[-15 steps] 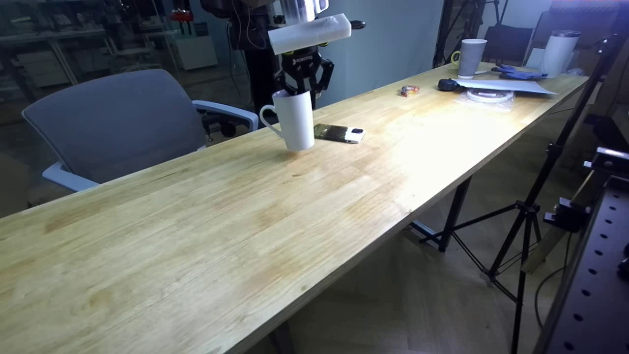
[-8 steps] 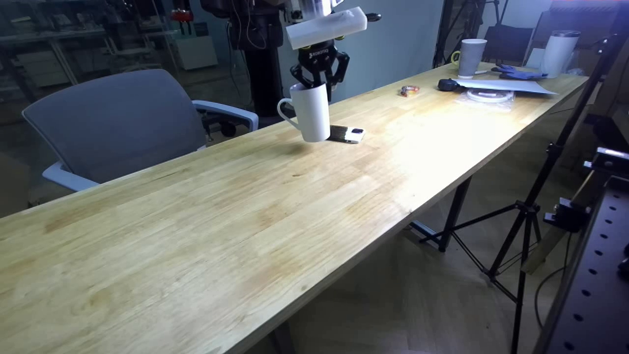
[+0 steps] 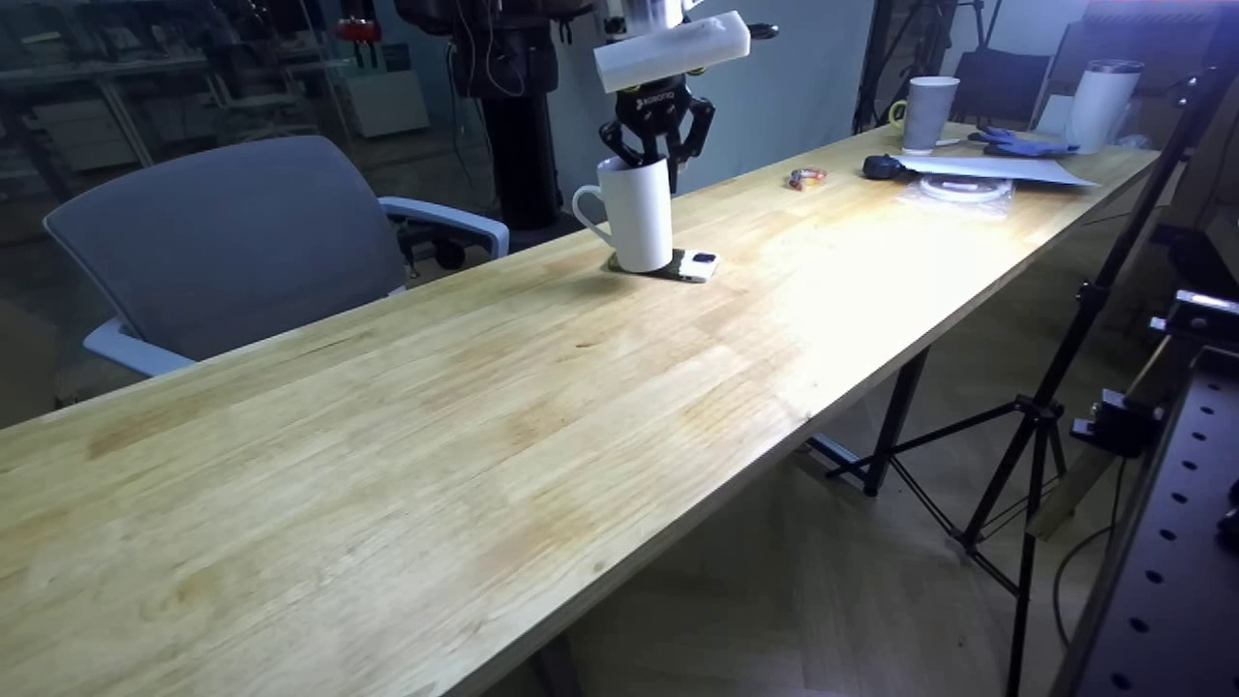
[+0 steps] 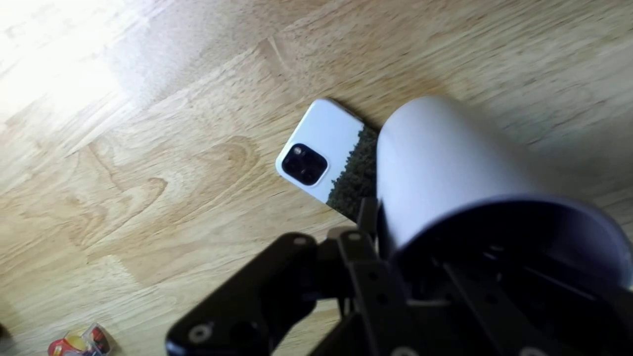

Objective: Pick up the cup and put it on the right side of the table

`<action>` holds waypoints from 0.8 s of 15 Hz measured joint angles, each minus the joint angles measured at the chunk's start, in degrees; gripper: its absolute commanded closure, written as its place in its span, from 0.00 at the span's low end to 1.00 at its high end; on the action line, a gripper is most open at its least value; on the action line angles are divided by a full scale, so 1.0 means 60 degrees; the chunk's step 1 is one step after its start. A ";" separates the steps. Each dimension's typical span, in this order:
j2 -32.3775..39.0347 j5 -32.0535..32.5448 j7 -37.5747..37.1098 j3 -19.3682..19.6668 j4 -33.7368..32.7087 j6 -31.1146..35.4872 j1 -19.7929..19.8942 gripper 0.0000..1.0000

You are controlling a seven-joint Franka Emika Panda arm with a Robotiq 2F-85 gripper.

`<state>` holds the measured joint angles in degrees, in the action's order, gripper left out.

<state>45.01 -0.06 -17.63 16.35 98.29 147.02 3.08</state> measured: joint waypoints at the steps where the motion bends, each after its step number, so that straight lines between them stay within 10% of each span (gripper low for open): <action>1: 0.0001 -0.0003 0.0000 -0.0009 0.0000 0.0060 0.0055 0.97; 12: 0.0007 -0.0324 0.0028 -0.0188 0.0000 0.0598 0.0602 0.97</action>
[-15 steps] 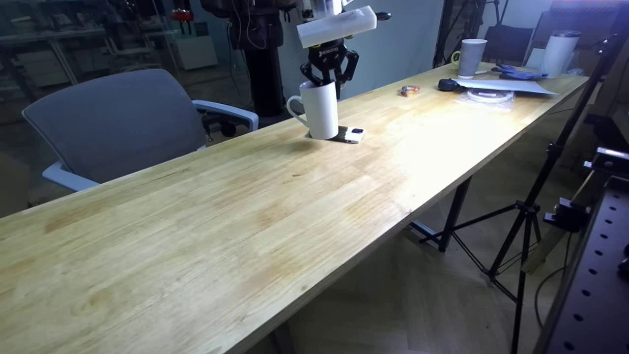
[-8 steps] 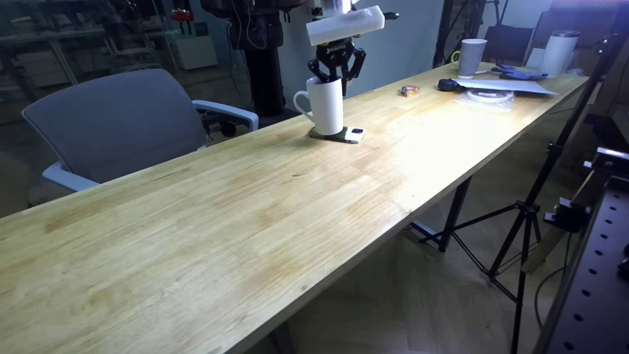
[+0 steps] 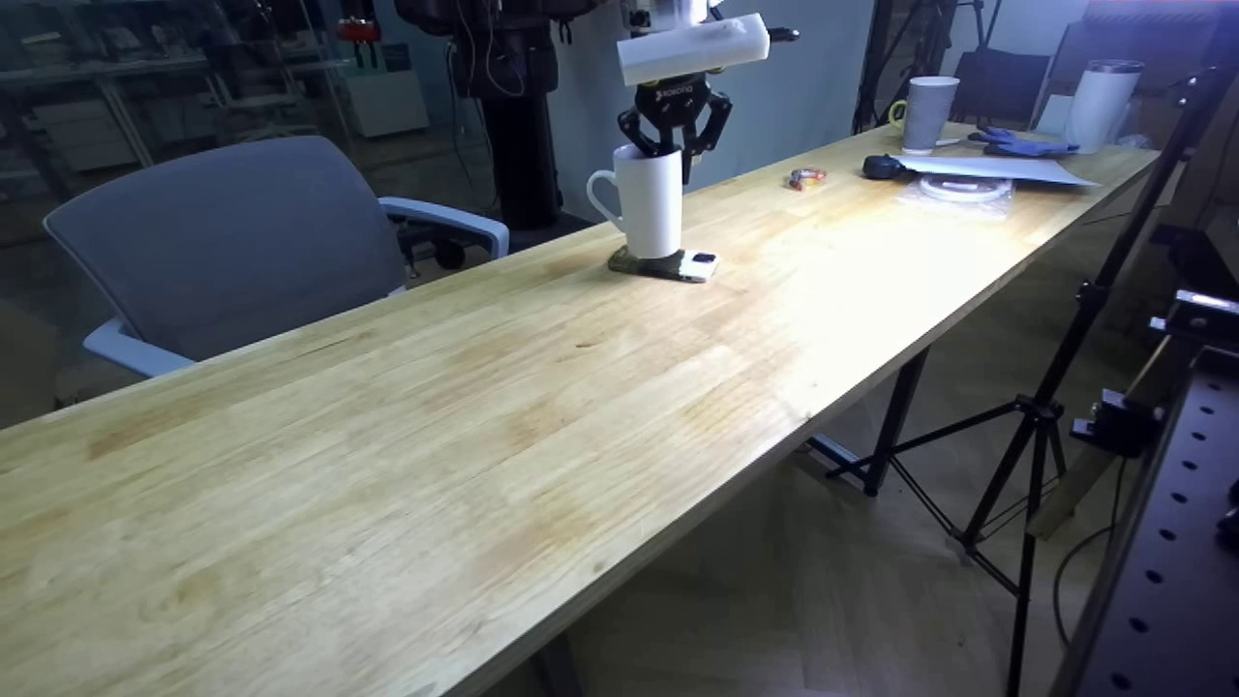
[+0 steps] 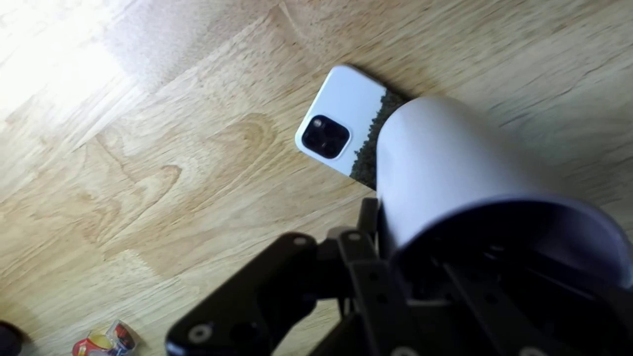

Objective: Pick up the cup and put it on the right side of the table

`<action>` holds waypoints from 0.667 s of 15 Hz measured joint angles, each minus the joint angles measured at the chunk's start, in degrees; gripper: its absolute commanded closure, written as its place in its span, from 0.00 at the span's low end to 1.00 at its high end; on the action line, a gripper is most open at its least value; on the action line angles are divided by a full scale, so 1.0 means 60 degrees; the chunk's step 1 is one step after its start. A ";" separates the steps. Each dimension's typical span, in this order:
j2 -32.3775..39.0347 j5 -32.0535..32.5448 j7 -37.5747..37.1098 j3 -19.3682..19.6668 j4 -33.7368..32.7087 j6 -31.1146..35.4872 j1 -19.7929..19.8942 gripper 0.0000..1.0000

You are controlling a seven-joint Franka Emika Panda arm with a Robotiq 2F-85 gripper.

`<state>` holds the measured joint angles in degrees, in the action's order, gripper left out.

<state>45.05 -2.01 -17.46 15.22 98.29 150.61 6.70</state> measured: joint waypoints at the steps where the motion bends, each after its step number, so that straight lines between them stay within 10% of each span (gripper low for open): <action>1: 0.0000 -0.0051 0.0015 -0.0026 0.0000 0.0016 0.0067 0.97; 10: 0.0082 -0.0222 0.0060 -0.0096 -0.0001 0.0092 0.0442 0.97</action>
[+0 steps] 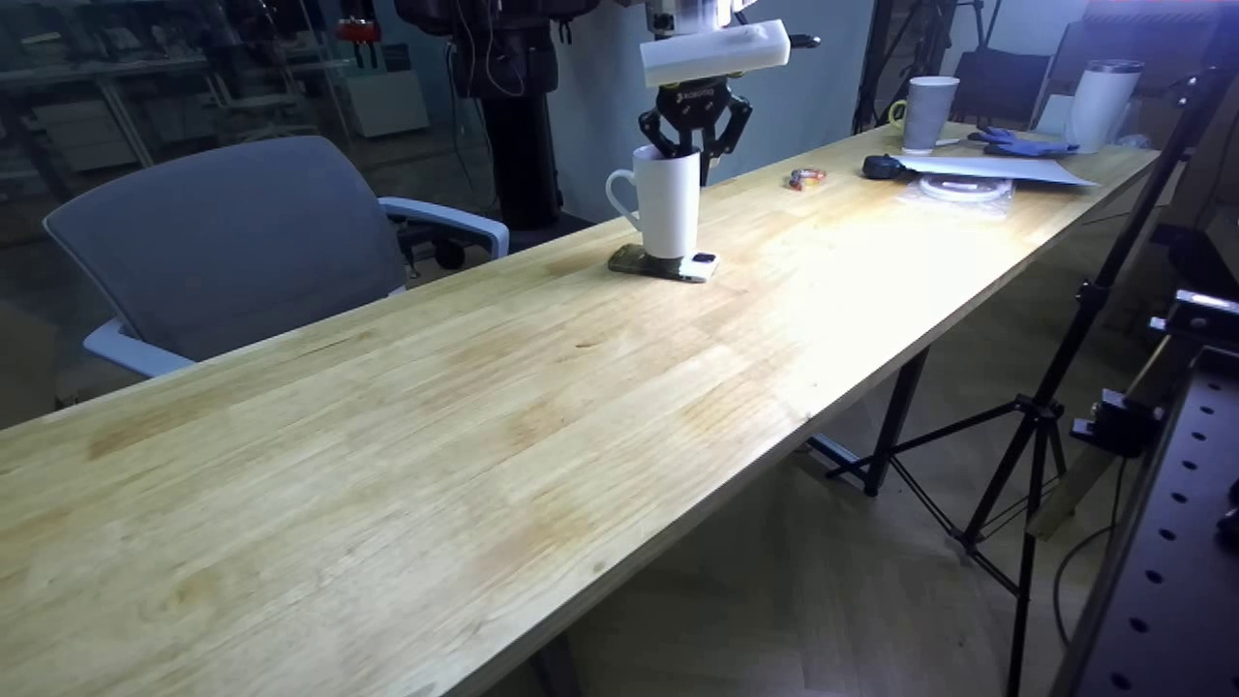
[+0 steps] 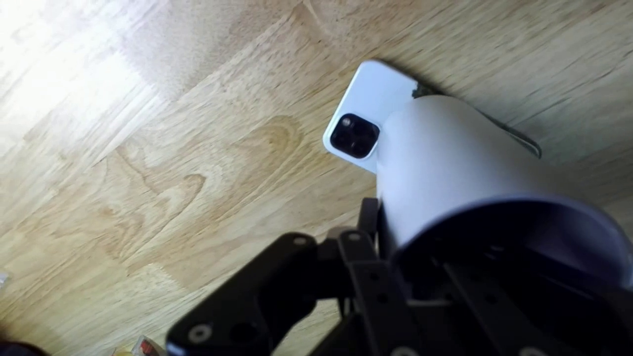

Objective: Pick up the cup and put it on the right side of the table

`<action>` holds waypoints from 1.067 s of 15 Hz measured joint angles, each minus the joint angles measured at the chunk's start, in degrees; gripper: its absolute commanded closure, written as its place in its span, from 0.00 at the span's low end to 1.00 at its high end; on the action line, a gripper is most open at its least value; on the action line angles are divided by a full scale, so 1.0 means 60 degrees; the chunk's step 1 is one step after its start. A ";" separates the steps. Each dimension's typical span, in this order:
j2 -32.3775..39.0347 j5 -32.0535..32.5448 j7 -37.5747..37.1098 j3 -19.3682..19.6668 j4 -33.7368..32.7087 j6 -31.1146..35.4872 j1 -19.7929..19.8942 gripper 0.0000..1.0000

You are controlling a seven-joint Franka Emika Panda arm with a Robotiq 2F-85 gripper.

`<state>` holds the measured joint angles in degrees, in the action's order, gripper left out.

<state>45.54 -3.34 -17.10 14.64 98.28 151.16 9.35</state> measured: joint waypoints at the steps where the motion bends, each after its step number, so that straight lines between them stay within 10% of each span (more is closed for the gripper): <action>1: 0.0044 0.0000 0.0000 0.0000 -0.0002 0.0013 0.0000 0.97; 14: 0.0399 -0.0001 0.0001 -0.0004 -0.0157 0.0124 -0.0001 0.97; 16: 0.0403 -0.0001 0.0001 -0.0004 -0.0161 0.0135 0.0000 0.63</action>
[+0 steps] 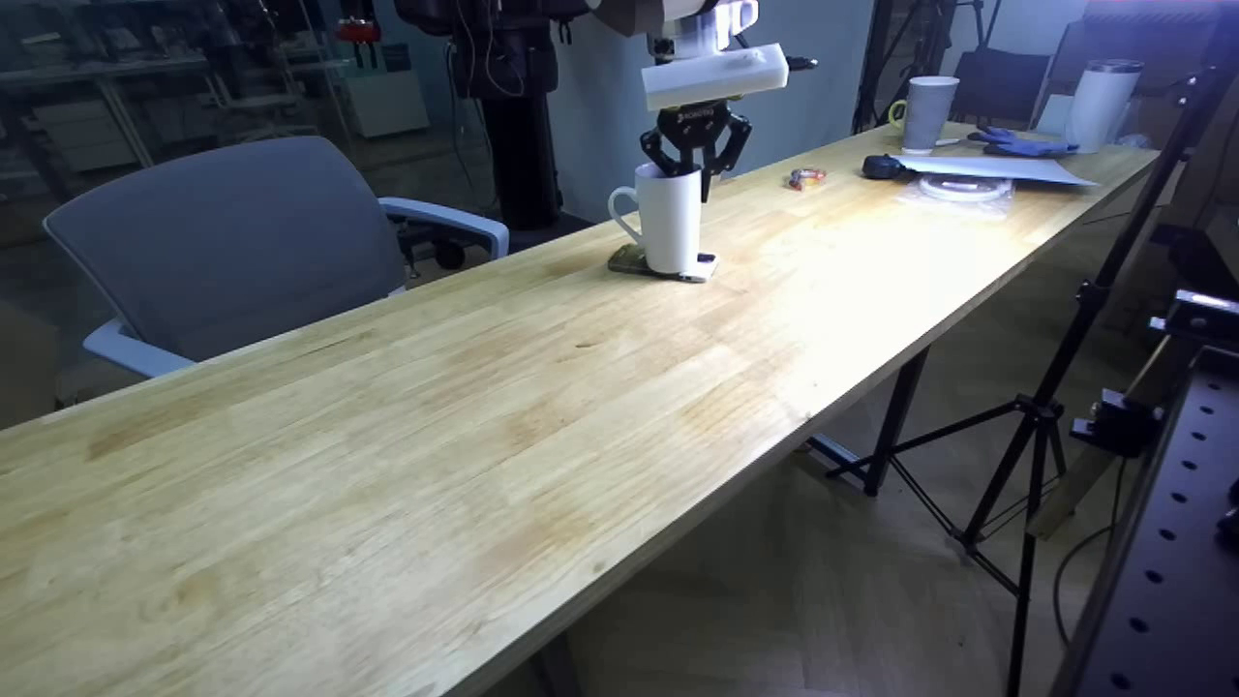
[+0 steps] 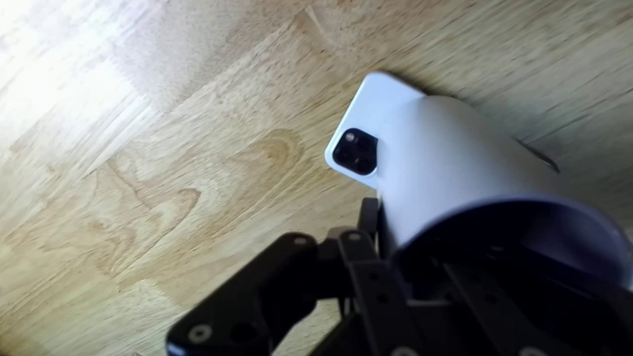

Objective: Pick up the cup and put it on the right side of the table

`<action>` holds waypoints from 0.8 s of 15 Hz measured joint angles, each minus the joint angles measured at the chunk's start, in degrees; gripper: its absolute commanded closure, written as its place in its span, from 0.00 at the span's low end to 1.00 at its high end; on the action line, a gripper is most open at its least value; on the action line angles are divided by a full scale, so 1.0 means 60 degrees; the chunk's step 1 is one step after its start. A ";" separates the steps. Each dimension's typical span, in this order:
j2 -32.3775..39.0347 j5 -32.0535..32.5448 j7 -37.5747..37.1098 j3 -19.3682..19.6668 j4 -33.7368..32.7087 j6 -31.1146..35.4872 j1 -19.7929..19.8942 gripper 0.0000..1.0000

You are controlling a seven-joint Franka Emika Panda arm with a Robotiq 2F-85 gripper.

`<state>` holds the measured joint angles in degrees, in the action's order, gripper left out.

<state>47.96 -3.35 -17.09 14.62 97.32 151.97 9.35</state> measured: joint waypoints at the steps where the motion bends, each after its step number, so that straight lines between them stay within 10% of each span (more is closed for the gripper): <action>1: 0.0002 0.0000 0.0000 0.0001 -0.0001 0.0003 0.0000 0.62; 12: 0.0002 0.0008 0.0000 0.0013 -0.0308 -0.0016 -0.0041 0.00</action>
<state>47.97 -3.30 -17.10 14.70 95.47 151.88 9.10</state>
